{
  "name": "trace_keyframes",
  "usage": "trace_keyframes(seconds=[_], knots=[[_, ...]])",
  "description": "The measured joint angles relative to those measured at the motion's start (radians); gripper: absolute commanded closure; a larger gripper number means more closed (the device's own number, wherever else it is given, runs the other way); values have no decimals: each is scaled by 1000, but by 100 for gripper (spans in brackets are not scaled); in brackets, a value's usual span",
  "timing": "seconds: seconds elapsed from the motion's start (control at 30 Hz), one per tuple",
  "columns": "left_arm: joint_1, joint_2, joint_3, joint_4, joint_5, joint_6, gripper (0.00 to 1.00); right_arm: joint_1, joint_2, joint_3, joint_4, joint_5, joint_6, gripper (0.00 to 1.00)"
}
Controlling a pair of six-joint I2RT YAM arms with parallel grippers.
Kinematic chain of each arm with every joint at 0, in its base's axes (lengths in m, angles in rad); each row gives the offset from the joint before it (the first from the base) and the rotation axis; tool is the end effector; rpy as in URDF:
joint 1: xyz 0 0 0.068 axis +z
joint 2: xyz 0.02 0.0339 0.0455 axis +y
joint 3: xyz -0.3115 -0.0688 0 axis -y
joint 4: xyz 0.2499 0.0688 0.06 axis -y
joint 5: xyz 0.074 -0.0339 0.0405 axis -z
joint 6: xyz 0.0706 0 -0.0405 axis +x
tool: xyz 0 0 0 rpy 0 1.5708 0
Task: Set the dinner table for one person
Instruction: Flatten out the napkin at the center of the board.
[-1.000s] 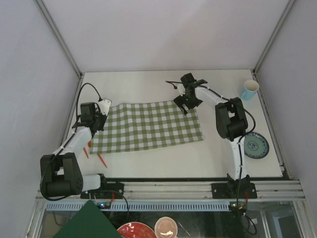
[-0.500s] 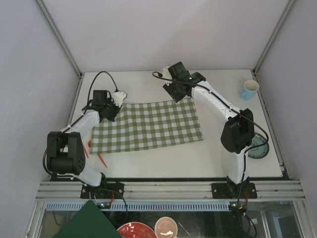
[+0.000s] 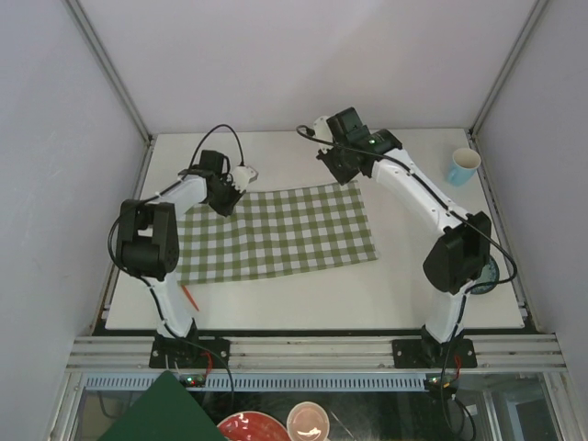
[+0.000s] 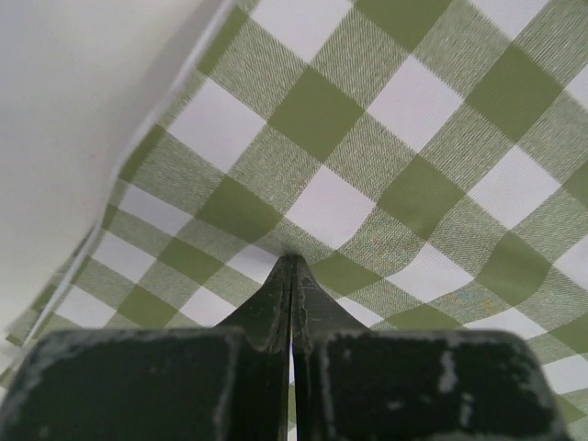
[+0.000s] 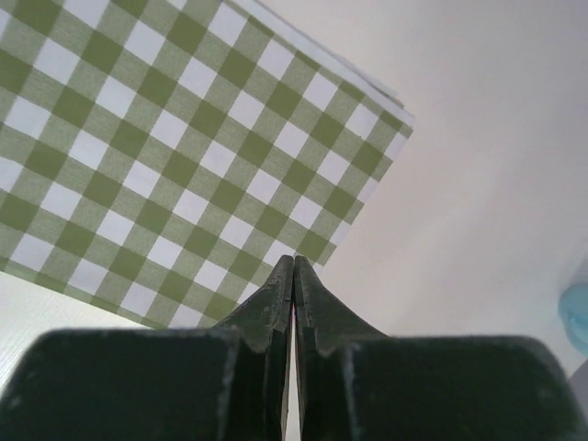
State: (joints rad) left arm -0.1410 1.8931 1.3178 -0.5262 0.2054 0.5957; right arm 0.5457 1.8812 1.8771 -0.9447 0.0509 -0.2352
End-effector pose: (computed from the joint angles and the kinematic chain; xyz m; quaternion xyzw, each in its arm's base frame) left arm 0.4195 -0.0741 0.1957 0.3706 0.8940 -0.0450 0.2478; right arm 0.3861 0.2302 0.3516 -0.3550 0.8831 0.0234 0.3060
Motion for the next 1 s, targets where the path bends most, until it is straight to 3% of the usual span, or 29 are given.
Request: trace_keyframes(seconds=[0.23,0.8,1.0], knots=[[-2,48,10,-24,-36,10,100,0,-94,0,-1,-4,0,100],[-65,135,159,-70,-99,17,100,0,-92,-31,-10,-7,-5,100],[-56,109,110,-85,-160,17,93,-1,-92,-50,-11,-13,-8,100]])
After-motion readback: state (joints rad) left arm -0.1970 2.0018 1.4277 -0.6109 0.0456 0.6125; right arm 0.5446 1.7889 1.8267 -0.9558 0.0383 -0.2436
